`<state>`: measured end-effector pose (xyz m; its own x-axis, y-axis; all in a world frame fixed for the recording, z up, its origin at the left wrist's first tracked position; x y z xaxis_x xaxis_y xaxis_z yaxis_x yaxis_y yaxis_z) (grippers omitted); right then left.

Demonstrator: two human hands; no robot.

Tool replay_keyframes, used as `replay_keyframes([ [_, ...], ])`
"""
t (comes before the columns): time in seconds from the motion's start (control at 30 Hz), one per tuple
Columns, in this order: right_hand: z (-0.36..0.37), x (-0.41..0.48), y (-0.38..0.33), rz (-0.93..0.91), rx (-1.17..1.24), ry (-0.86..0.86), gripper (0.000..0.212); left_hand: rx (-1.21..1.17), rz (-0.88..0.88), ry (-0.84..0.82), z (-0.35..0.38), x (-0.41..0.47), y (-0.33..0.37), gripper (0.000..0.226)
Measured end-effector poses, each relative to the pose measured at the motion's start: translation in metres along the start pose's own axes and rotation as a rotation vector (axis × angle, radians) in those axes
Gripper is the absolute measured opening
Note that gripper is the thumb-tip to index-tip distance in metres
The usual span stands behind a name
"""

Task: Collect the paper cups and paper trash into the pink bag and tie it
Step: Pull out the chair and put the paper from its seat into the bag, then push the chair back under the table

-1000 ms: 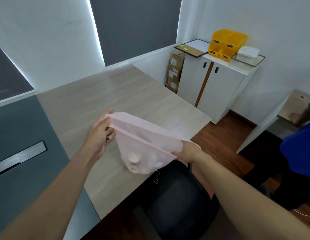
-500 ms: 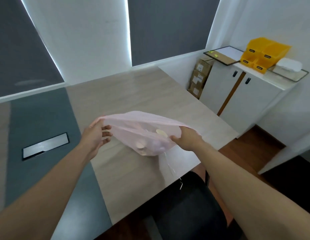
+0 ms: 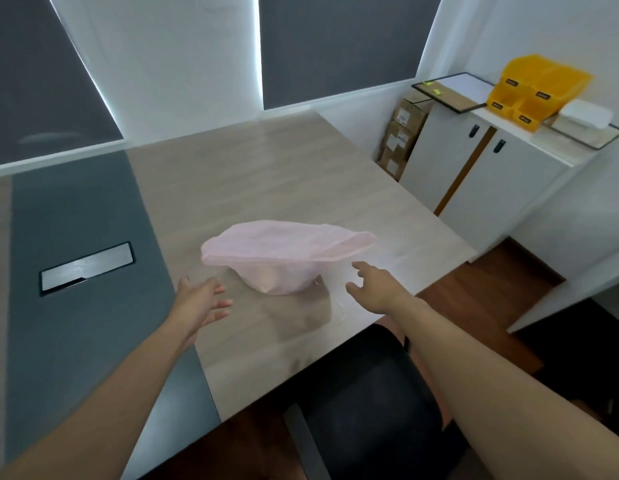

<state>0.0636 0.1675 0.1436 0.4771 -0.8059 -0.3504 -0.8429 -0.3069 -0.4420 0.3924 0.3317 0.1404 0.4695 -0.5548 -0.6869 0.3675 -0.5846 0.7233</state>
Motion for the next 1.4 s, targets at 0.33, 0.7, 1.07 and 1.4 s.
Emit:
replay_keyframes([
  [0.33, -0.027, -0.116, 0.077, -0.054, 0.045, -0.065, 0.066, 0.283, 0.051, -0.234, 0.090, -0.112, -0.071, 0.029],
  [0.7, -0.022, -0.231, 0.214, -0.200, 0.054, -0.105, 0.059, 0.445, 0.088, -0.203, 0.231, -0.227, -0.203, 0.028],
  [1.07, 0.065, -0.304, 0.313, -0.168, -0.050, -0.256, 0.042, 1.002, 0.090, -0.242, 0.304, -0.293, -0.364, 0.060],
  [1.4, 0.091, -0.333, 0.324, -0.232, -0.326, 0.014, 0.066, 1.279, 0.364, 0.128, 0.315, -0.306, -0.403, 0.062],
])
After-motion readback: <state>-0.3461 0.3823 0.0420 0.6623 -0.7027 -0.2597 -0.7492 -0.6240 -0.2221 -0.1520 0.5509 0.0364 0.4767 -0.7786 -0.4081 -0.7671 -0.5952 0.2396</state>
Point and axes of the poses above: each hand's wrist, its own x-axis towards the middle knuckle, its own z-axis out of the palm, y = z × x, the point moved 4 cm from there along x, towards the middle knuckle, and after that the axes turned 9 degrees about -z, right-handed, at the moved point
